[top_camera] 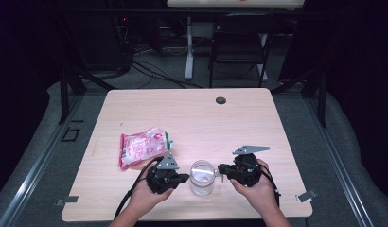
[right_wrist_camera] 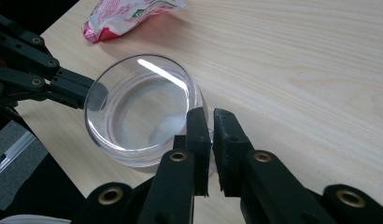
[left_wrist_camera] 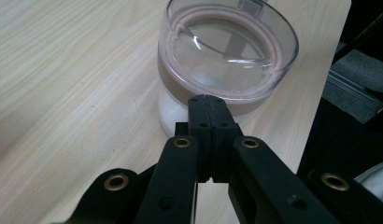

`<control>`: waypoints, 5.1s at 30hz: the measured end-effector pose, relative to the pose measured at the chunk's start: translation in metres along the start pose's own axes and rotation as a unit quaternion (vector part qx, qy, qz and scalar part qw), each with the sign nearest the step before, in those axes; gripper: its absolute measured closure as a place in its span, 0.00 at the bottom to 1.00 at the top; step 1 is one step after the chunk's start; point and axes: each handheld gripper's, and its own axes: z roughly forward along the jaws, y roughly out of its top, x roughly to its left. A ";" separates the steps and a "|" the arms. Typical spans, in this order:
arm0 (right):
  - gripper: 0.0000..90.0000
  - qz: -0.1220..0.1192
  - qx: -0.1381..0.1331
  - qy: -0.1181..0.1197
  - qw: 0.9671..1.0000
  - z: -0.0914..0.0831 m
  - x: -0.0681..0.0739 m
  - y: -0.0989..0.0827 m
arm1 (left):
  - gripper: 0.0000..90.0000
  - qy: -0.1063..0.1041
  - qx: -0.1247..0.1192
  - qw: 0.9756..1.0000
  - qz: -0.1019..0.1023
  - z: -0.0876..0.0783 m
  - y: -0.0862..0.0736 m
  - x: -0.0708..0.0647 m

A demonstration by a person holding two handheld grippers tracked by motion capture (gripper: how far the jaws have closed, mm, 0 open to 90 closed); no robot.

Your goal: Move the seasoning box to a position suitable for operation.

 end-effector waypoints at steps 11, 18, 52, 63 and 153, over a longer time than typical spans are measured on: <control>0.94 0.003 -0.006 0.001 1.000 -0.001 -0.002 -0.004 | 1.00 -0.001 -0.034 0.999 -0.004 -0.009 0.008 -0.002; 0.87 -0.027 -0.020 -0.015 0.999 -0.003 0.001 -0.010 | 1.00 -0.010 -0.043 0.999 0.016 -0.009 0.018 -0.009; 0.51 -0.148 -0.071 -0.057 0.985 -0.004 0.049 -0.023 | 0.66 -0.007 -0.079 0.997 0.020 -0.007 0.041 -0.016; 0.51 -0.138 -0.072 -0.050 0.987 -0.006 0.046 -0.023 | 0.61 0.012 -0.060 0.998 0.004 0.006 0.031 -0.003; 0.86 -0.076 -0.045 -0.006 0.996 0.039 -0.036 -0.042 | 0.66 0.074 -0.083 0.992 -0.053 -0.023 0.001 0.024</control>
